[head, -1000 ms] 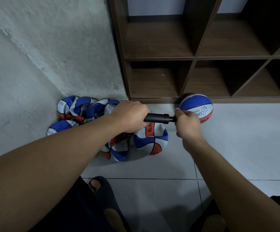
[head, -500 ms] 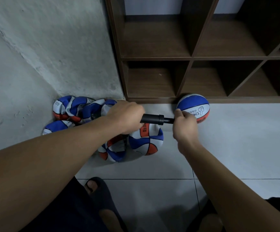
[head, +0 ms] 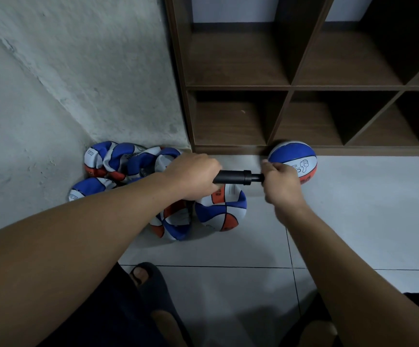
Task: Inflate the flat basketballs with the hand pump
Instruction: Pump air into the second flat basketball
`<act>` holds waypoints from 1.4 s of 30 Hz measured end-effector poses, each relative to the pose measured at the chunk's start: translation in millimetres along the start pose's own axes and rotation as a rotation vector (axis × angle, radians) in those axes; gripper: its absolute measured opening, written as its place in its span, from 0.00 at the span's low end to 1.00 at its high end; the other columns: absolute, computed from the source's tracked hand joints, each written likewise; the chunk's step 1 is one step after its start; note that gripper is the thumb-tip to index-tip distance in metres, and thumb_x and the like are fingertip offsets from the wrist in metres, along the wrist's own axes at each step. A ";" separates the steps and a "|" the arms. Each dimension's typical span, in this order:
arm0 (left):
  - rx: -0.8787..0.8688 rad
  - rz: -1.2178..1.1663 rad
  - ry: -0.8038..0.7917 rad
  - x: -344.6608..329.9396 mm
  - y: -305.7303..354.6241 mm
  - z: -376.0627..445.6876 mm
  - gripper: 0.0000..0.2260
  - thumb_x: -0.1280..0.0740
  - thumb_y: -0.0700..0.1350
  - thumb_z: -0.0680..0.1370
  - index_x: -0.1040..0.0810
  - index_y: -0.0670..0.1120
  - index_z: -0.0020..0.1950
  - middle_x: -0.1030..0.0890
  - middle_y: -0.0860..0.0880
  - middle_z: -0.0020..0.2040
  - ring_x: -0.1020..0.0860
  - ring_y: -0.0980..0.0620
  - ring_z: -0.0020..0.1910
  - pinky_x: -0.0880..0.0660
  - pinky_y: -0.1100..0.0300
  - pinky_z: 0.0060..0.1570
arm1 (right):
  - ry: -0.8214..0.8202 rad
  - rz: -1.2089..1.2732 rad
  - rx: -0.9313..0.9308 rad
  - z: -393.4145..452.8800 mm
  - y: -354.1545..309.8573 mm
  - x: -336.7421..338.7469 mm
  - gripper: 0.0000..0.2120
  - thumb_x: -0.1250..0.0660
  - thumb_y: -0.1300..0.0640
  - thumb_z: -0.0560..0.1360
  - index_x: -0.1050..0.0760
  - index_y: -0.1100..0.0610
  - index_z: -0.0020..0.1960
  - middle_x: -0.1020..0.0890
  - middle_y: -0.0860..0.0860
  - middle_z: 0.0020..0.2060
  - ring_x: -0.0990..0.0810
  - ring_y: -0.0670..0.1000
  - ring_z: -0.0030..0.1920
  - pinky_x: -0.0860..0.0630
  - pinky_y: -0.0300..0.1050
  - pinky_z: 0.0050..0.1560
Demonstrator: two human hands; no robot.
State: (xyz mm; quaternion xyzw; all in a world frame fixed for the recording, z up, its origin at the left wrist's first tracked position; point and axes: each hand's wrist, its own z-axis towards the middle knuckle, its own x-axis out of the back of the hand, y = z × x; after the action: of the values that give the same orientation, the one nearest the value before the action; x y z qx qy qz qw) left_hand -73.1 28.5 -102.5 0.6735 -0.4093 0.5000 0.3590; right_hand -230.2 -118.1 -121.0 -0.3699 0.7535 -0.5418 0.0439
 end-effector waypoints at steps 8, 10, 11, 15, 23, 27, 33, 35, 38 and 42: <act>0.074 0.006 0.003 -6.9 -25.5 0.2 0.13 0.31 0.56 0.81 0.27 0.55 0.39 0.22 0.52 0.36 0.23 0.52 0.32 0.22 0.53 0.34 | 0.134 0.094 -0.160 30.1 9.2 35.7 0.09 0.37 0.56 0.80 0.28 0.57 0.42 0.29 0.58 0.39 0.35 0.55 0.35 0.38 0.45 0.30; 0.072 0.007 -0.015 -6.7 -18.1 0.8 0.13 0.31 0.52 0.80 0.30 0.55 0.37 0.23 0.52 0.36 0.23 0.51 0.33 0.24 0.54 0.33 | 0.128 0.058 -0.114 19.3 12.2 22.1 0.10 0.38 0.55 0.82 0.27 0.56 0.42 0.27 0.54 0.38 0.32 0.56 0.38 0.35 0.45 0.34; 0.073 0.000 -0.022 -4.8 -14.6 0.8 0.13 0.31 0.49 0.80 0.30 0.55 0.37 0.23 0.51 0.37 0.23 0.51 0.34 0.25 0.54 0.33 | 0.116 0.038 -0.079 13.4 13.7 15.7 0.11 0.39 0.54 0.83 0.25 0.55 0.44 0.27 0.52 0.38 0.31 0.56 0.39 0.33 0.45 0.36; 0.084 0.000 -0.042 -0.4 1.5 -0.9 0.11 0.31 0.45 0.78 0.28 0.54 0.38 0.22 0.52 0.37 0.22 0.50 0.34 0.30 0.56 0.31 | 0.039 -0.014 0.013 -3.2 12.8 -1.6 0.14 0.42 0.51 0.87 0.25 0.56 0.48 0.26 0.55 0.41 0.30 0.54 0.40 0.30 0.52 0.41; 0.076 -0.031 -0.099 -3.6 19.7 -7.8 0.11 0.32 0.51 0.82 0.27 0.51 0.41 0.22 0.49 0.39 0.22 0.49 0.35 0.29 0.56 0.32 | -0.086 -0.042 -0.027 -17.7 7.0 -16.5 0.15 0.42 0.50 0.88 0.24 0.58 0.50 0.30 0.53 0.35 0.33 0.52 0.33 0.33 0.49 0.35; 0.044 -0.010 -0.063 -3.2 15.0 -4.7 0.09 0.32 0.52 0.81 0.25 0.52 0.42 0.22 0.50 0.38 0.22 0.49 0.35 0.26 0.55 0.33 | -0.098 -0.001 -0.057 -14.6 6.7 -13.7 0.15 0.41 0.50 0.87 0.23 0.60 0.53 0.31 0.54 0.34 0.34 0.52 0.32 0.35 0.48 0.32; 0.061 -0.019 -0.039 -7.4 -6.9 -2.8 0.12 0.32 0.56 0.82 0.25 0.54 0.40 0.21 0.52 0.37 0.22 0.51 0.34 0.25 0.55 0.33 | -0.145 0.075 -0.129 9.5 6.5 16.9 0.11 0.34 0.53 0.82 0.29 0.55 0.44 0.32 0.52 0.31 0.38 0.50 0.28 0.41 0.43 0.27; 0.100 -0.022 -0.033 -9.1 -22.6 -4.1 0.14 0.31 0.60 0.81 0.25 0.54 0.40 0.21 0.53 0.37 0.22 0.52 0.33 0.23 0.54 0.33 | -0.064 0.113 -0.158 19.6 6.8 36.6 0.10 0.33 0.56 0.80 0.32 0.53 0.42 0.33 0.51 0.30 0.40 0.50 0.27 0.43 0.41 0.26; 0.121 -0.034 -0.010 -11.1 -25.6 -5.1 0.16 0.31 0.60 0.81 0.26 0.54 0.39 0.21 0.53 0.36 0.22 0.52 0.33 0.23 0.53 0.33 | 0.026 0.114 -0.184 25.4 9.3 46.5 0.08 0.35 0.57 0.80 0.31 0.54 0.43 0.31 0.54 0.34 0.39 0.51 0.28 0.42 0.41 0.26; 0.099 -0.005 0.016 -10.4 1.9 -3.4 0.13 0.31 0.50 0.81 0.28 0.53 0.38 0.23 0.51 0.37 0.24 0.51 0.33 0.34 0.56 0.30 | 0.109 0.035 -0.095 13.4 8.1 24.4 0.10 0.38 0.57 0.81 0.29 0.55 0.41 0.29 0.53 0.36 0.33 0.56 0.36 0.35 0.46 0.33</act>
State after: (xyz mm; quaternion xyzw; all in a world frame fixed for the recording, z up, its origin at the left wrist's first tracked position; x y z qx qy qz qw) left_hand -77.8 32.8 -111.7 0.6874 -0.3796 0.5241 0.3298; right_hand -245.7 -142.2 -125.2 -0.3281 0.7860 -0.5239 -0.0054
